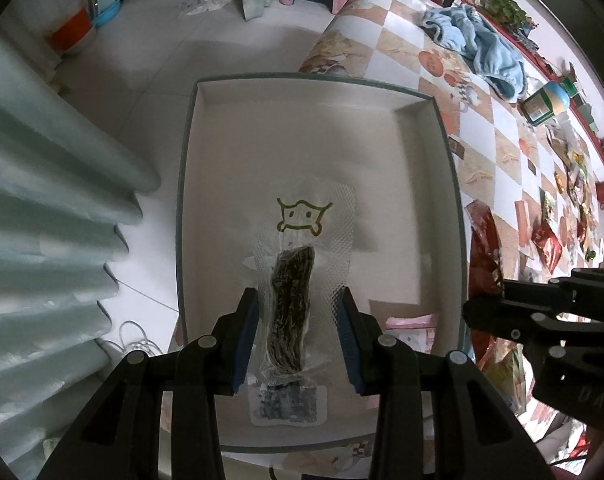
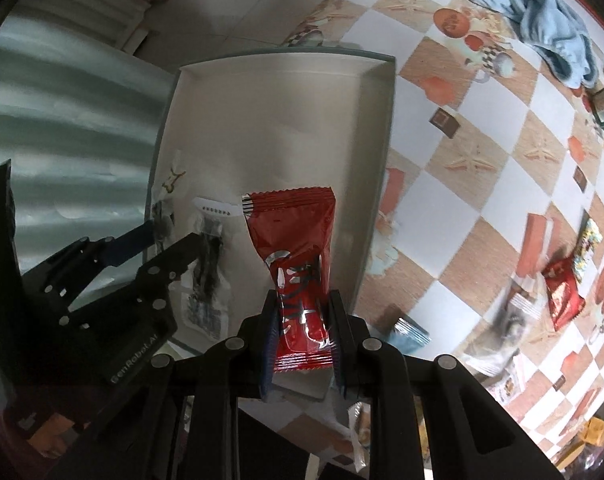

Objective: Organize snacks
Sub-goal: 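Open the left tool to drop the jerky bag while the right tool releases the red bar, then move the right tool to another pink packet while the left tool returns over the table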

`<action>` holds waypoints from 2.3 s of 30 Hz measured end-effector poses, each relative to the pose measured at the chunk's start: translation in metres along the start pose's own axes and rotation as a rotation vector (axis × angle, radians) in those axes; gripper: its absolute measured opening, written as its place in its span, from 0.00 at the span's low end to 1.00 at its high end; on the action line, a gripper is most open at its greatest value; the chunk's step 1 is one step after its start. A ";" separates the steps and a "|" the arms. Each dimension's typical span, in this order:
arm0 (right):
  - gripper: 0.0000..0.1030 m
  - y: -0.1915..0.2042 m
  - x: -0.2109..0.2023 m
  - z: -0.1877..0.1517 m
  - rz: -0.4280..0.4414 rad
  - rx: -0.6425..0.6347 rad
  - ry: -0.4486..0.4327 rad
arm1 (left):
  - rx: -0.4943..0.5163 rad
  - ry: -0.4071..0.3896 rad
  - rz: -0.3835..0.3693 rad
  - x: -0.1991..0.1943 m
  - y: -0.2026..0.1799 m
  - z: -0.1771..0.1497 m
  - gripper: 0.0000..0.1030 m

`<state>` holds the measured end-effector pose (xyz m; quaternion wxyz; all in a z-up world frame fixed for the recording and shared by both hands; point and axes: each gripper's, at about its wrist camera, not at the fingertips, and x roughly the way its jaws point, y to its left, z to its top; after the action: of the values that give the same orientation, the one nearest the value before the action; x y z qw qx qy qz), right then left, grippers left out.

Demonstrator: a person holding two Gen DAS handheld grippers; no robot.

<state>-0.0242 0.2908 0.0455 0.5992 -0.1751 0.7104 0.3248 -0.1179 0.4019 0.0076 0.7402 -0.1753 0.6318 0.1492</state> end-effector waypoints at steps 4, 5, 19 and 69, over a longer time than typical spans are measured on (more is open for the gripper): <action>0.23 0.003 0.009 0.004 0.011 0.012 0.011 | 0.011 0.015 0.007 0.008 -0.001 -0.001 0.41; 0.23 0.003 0.010 0.005 0.010 0.010 0.015 | 0.015 0.018 0.008 0.010 -0.001 -0.001 0.41; 0.84 -0.008 0.009 0.013 0.036 0.096 0.002 | 0.038 0.013 0.047 0.008 -0.005 -0.005 0.77; 0.99 -0.279 0.026 -0.111 -0.045 0.785 0.099 | 0.793 0.092 -0.133 -0.007 -0.217 -0.088 0.79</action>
<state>0.0667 0.0168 -0.0417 0.5928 0.0365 0.8045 0.0065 -0.1010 0.1681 0.0180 0.7295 0.0766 0.6601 -0.1622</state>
